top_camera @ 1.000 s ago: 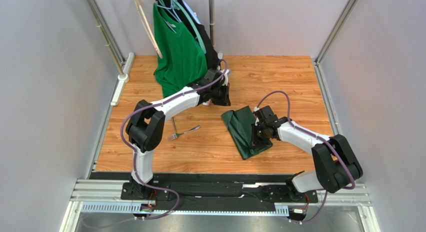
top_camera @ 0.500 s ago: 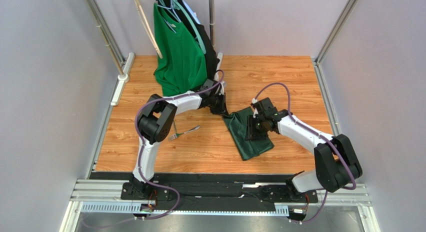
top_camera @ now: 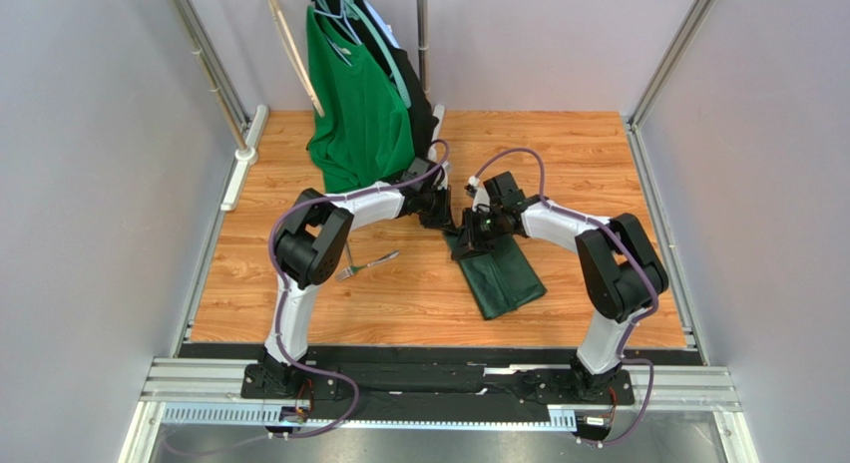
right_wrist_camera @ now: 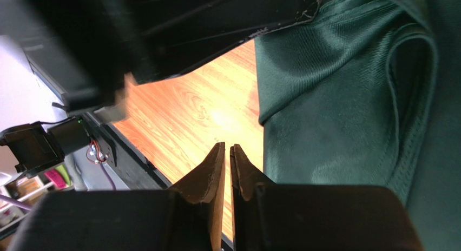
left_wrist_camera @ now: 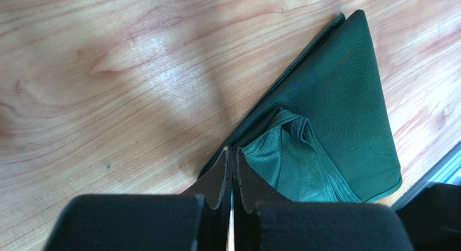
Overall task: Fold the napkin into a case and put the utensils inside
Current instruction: Smooth out the 2/3-rectangle-folded napkin at the center of the board.
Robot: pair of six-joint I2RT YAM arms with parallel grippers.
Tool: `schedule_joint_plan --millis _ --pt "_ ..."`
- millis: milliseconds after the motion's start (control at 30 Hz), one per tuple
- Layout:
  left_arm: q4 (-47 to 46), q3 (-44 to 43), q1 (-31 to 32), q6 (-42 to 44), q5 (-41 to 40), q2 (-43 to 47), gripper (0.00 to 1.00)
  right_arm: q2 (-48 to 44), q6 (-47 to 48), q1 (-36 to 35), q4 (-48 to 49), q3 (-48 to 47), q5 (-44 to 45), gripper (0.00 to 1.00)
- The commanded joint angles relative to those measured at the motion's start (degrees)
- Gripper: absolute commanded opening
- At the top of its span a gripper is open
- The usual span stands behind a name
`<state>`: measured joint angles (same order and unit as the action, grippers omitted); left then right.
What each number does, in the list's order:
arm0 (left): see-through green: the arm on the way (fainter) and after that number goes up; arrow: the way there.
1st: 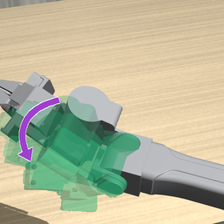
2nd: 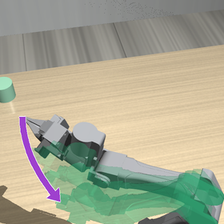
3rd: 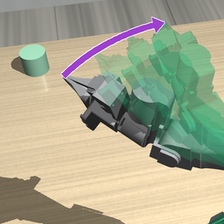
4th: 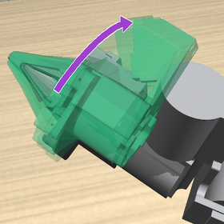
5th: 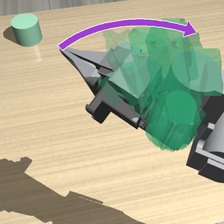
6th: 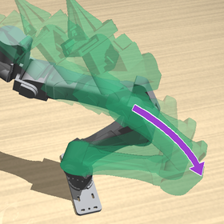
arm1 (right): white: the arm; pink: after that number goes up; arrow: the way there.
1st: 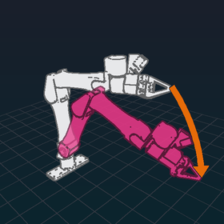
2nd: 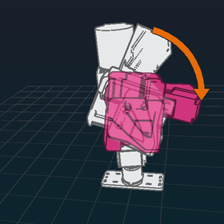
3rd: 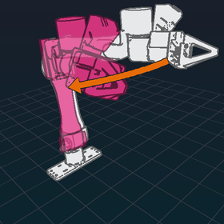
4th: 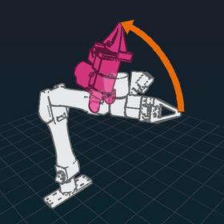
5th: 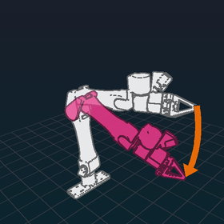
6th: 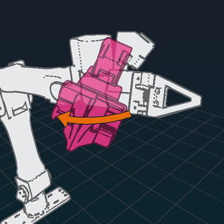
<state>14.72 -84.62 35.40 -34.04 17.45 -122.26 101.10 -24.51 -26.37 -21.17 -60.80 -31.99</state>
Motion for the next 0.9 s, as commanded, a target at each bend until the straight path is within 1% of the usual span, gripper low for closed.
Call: schedule_joint_plan --millis 0,100,133,233,267,333,400,467,500,567,600,633,667,733,767,800,867 --pt "4.61 -0.55 -0.68 0.64 -5.67 0.7 0.0 0.77 -0.54 0.0 5.25 2.94 -4.84 0.09" --pt "4.7 -0.55 -1.03 0.64 -5.94 0.88 0.0 -2.12 0.08 -0.08 4.82 7.69 -4.75 0.09" --pt "4.88 -0.72 -1.12 0.73 -5.94 1.05 0.0 -5.44 0.25 0.0 5.08 11.8 -4.32 0.08" --pt "5.4 -1.6 -1.12 1.52 -6.47 1.5 0.0 -10.73 0.43 -0.08 3.68 17.62 -2.65 0.08" --pt "5.75 -1.95 -1.12 2.13 -6.55 1.58 0.0 -13.53 0.43 0.0 3.24 18.42 -1.95 0.08" --pt "6.55 -3.01 -1.21 2.92 -6.03 1.85 0.0 -15.66 0.95 0.27 1.13 18.96 0.07 0.08" --pt "6.55 -3.1 -1.03 3.19 -6.11 2.98 0.0 -17.25 0.87 0.7 0.17 18.35 0.09 0.08" --pt "6.55 -2.57 -0.94 3.37 -5.85 4.91 0.07 -17.34 0.43 0.71 0.42 16.95 -1.23 0.09" --pt "6.55 -2.31 -0.86 3.37 -5.42 5.62 0.17 -16.73 0.34 0.71 0.86 16.24 -1.58 0.09" --pt "6.55 -2.04 -0.59 3.02 -5.06 8.07 0.26 -15.33 0.52 0.71 0.95 14.84 -1.94 0.08" --pt "6.81 -1.69 -0.42 2.93 -4.89 8.78 0.39 -14.1 0.43 0.71 1.21 13.61 -2.03 0.08" --pt "6.99 -1.69 -0.16 2.84 -4.88 9.49 0.42 -13.48 0.43 0.79 1.74 13.34 -2.29 0.08" --pt "7.08 -1.6 0.37 2.67 -4.8 10.54 0.43 -12.86 0.26 0.71 2.27 12.9 -2.29 0.08" --pt "7.25 -1.34 0.64 1.71 -3.66 11.16 0.39 -10.5 0.34 0.79 2.53 11.49 -2.29 0.08" --pt "6.82 -0.9 0.9 1.18 -2.96 11.51 0.34 -9.79 0.26 0.88 2.88 11.31 -2.55 0.08" --pt "5.42 0.23 0.99 0.48 -1.3 11.43 0.24 -9.26 -0.09 0.97 3.76 10.79 -2.81 0.08" --pt "4.0 1.38 1.08 -1.11 -0.4 10.73 0.2 -7.76 -0.27 1.06 4.29 10.09 -3.08 0.08"
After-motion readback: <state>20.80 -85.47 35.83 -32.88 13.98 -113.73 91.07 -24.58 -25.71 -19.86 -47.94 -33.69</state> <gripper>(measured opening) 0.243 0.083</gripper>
